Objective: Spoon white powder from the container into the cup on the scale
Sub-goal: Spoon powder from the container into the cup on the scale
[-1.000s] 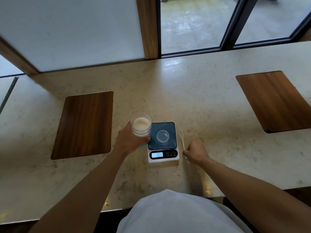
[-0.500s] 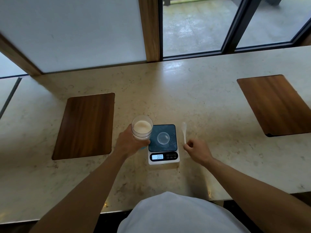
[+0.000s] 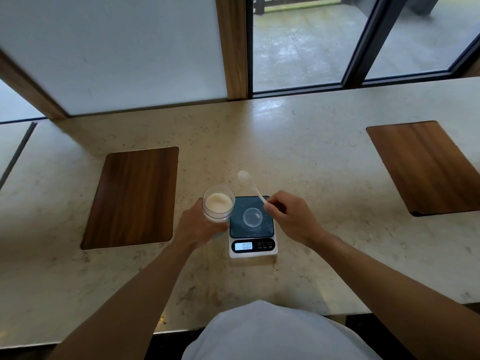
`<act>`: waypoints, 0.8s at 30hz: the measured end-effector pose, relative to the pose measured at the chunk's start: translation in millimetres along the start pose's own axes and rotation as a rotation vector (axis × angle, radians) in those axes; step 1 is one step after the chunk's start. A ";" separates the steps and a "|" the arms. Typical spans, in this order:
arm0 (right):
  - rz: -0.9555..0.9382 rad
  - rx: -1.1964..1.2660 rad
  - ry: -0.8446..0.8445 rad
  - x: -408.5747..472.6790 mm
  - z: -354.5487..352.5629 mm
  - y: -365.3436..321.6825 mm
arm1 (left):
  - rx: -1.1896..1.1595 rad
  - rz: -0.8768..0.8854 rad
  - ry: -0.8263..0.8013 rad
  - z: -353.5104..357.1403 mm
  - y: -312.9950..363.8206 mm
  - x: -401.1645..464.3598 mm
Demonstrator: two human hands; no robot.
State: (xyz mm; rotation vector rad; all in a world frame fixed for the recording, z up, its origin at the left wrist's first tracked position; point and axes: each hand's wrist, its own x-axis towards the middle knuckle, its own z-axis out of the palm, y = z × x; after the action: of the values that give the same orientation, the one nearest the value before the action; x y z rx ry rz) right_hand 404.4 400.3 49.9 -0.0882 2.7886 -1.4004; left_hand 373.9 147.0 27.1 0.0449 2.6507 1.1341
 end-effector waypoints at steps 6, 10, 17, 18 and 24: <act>-0.120 -0.036 -0.075 4.2 0.0 -16.0 | 0.027 0.009 -0.039 -3.8 -8.5 0.6; -0.193 -0.132 -0.123 3.7 1.1 -19.2 | 0.061 0.032 -0.054 -5.3 -13.1 1.9; -0.246 -0.213 -0.174 6.7 2.0 -28.9 | 0.125 0.037 0.005 -2.9 -17.8 -3.3; -0.253 -0.224 -0.183 7.9 1.9 -31.0 | 0.127 0.047 0.021 -2.8 -17.1 -3.6; -0.304 -0.353 -0.230 15.5 3.8 -44.0 | 0.150 0.121 0.036 -3.0 -12.1 -4.9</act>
State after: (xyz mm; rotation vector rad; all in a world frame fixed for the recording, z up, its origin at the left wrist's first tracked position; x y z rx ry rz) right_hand 390.9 370.1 83.1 -0.6576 2.8708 -0.8461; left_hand 378.7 135.8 21.5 0.2171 2.7937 0.9777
